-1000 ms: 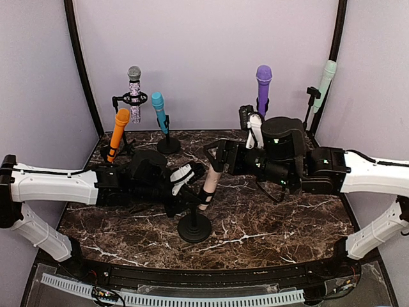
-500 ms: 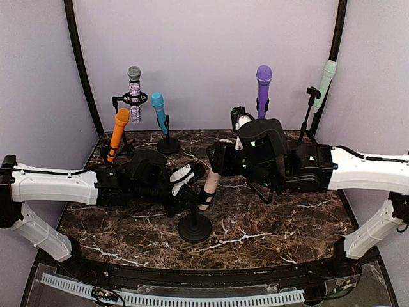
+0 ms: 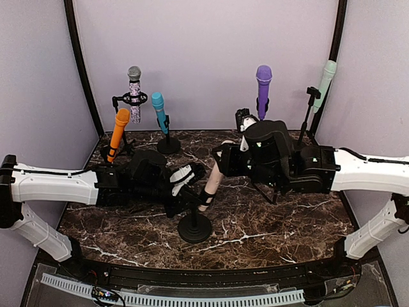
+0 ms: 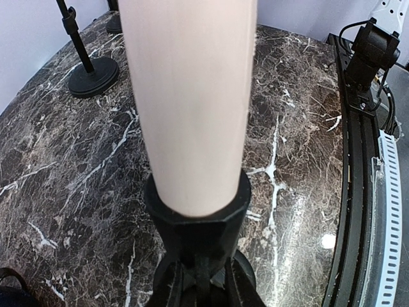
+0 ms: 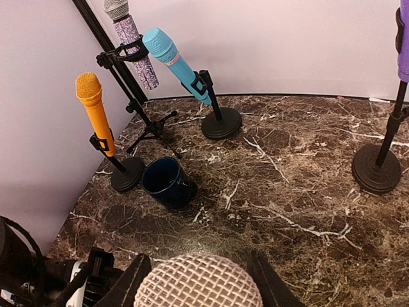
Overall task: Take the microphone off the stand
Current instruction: Remove the microphone from the microphone stand.
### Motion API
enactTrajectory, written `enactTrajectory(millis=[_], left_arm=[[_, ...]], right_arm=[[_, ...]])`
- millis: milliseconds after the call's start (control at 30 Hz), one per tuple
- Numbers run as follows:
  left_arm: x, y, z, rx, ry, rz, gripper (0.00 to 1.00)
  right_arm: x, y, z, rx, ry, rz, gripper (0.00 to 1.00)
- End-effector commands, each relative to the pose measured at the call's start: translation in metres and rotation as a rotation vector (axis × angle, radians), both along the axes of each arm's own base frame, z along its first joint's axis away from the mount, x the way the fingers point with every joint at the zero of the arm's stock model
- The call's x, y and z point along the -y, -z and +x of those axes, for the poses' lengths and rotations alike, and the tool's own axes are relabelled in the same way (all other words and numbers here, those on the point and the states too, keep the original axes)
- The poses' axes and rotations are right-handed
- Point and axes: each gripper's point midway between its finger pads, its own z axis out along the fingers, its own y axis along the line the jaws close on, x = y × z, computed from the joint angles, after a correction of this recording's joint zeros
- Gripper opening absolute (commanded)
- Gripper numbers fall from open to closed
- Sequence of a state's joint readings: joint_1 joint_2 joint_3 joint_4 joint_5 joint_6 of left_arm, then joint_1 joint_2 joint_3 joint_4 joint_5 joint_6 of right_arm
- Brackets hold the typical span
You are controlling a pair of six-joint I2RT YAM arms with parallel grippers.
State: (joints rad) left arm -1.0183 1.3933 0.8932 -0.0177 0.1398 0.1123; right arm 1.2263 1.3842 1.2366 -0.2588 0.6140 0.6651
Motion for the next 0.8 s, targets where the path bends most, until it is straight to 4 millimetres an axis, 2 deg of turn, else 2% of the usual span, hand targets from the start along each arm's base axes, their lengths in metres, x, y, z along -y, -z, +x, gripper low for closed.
enactTrajectory(millis=[0, 233, 500, 600, 767], left_arm=[[-0.006, 0.019, -0.007, -0.023, 0.029, 0.074, 0.0], [-0.006, 0.02, -0.007, -0.013, 0.043, 0.08, 0.0], [-0.005, 0.02, -0.012, -0.013, 0.081, 0.079, 0.0], [-0.004, 0.021, -0.013, -0.017, 0.083, 0.082, 0.0], [-0.005, 0.024, -0.011, -0.018, 0.075, 0.095, 0.0]], right_arm=[[0.0, -0.02, -0.004, 0.008, -0.073, 0.124, 0.14], [0.004, -0.038, -0.012, 0.069, -0.185, 0.124, 0.11], [-0.007, -0.063, -0.033, 0.148, -0.375, 0.108, 0.11], [-0.002, -0.067, -0.03, 0.151, -0.346, 0.126, 0.11], [0.005, -0.058, -0.018, 0.078, -0.244, 0.154, 0.11]])
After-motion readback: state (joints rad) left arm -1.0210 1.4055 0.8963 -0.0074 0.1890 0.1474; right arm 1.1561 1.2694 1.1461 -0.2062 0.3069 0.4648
